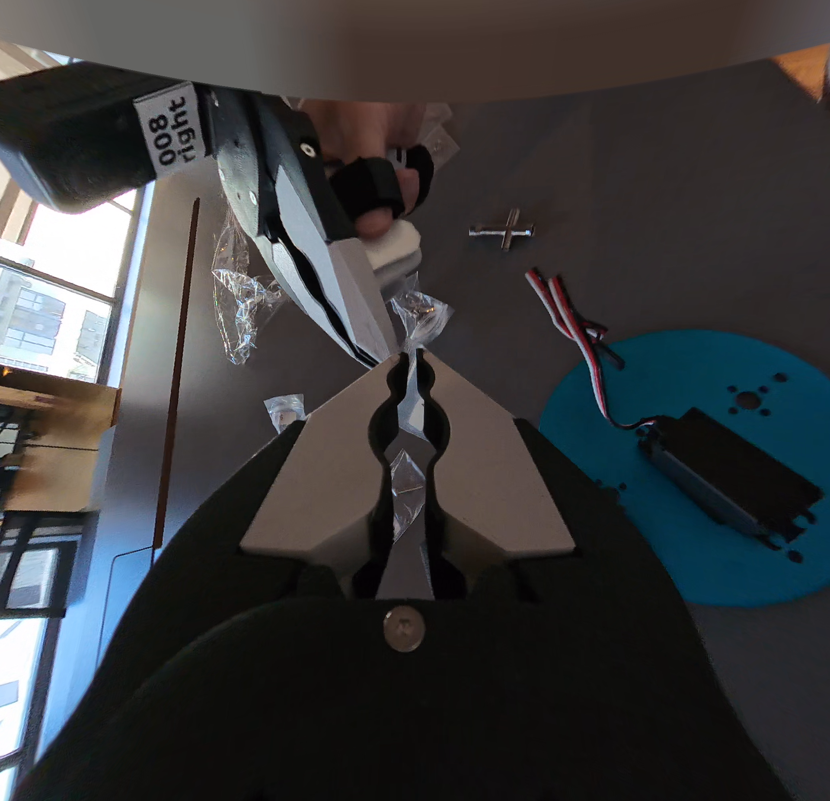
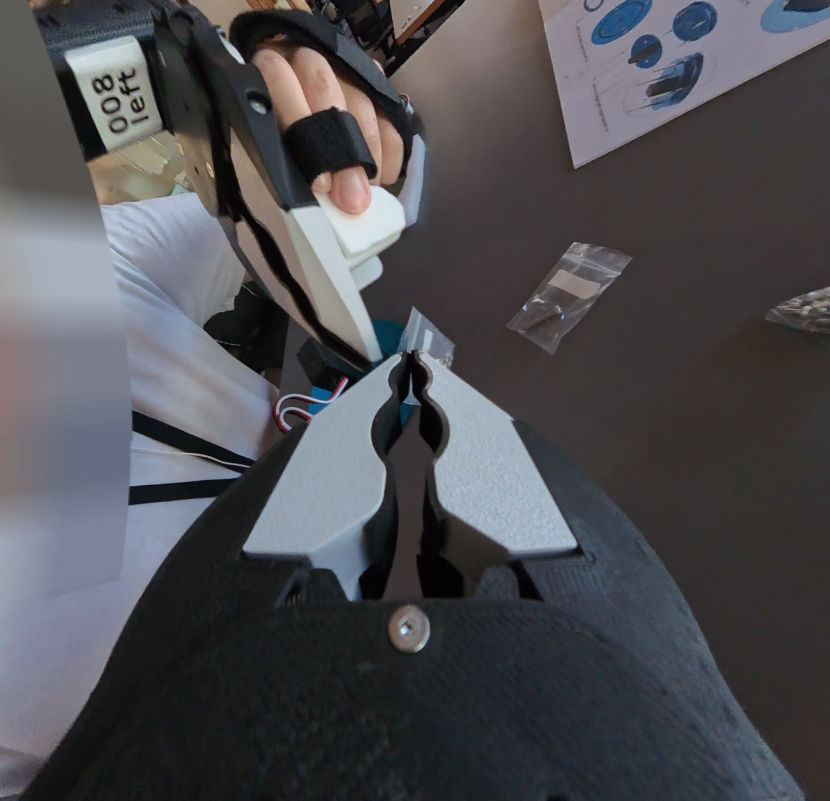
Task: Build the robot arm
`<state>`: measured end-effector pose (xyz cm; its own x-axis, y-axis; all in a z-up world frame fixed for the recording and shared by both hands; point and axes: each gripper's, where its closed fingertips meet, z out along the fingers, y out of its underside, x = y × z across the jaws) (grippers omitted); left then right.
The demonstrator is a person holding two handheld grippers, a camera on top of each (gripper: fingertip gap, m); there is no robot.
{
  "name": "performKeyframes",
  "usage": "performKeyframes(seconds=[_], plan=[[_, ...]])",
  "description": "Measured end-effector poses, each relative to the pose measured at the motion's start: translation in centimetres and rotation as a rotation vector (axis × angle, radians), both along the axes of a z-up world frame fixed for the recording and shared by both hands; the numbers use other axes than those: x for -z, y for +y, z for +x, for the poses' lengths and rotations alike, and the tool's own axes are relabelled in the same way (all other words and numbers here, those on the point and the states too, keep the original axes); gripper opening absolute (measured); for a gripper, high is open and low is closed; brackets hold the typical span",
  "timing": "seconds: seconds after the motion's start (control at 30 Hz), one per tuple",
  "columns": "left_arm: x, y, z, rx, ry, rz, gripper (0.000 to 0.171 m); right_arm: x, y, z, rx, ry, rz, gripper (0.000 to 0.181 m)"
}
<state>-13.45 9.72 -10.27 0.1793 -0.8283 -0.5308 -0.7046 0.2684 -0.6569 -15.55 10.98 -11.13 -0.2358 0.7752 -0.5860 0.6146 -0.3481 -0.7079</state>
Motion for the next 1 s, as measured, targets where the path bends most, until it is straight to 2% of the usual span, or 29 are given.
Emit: performKeyframes(seconds=[0.17,0.53,0.7,0.83,0.9,1.0], plan=[[0.2,0.8,-0.4,-0.032,0.029,0.052,0.009,0.0,-0.1,0.0,0.002,-0.010,-0.043,0.000],[0.9,1.3,-1.0,-0.058,0.086,0.067,0.000,0.1,0.5,-0.1,0.036,-0.021,-0.163,0.000],[1.5,1.0,-1.2,-0.054,0.114,0.015,0.000,0.5,0.7,-0.3,0.056,-0.039,-0.140,0.000],[2.0,0.8,-1.4,-0.055,0.114,-0.046,0.000,1.1,0.2,-0.5,0.052,-0.059,-0.027,0.000],[2.0,1.0,-1.3,-0.059,0.106,-0.027,0.000,1.1,0.3,-0.4,0.058,-0.066,-0.004,0.000],[1.9,1.4,-1.3,-0.069,0.143,0.052,0.001,0.6,0.5,-0.4,0.067,-0.055,-0.058,0.000]])
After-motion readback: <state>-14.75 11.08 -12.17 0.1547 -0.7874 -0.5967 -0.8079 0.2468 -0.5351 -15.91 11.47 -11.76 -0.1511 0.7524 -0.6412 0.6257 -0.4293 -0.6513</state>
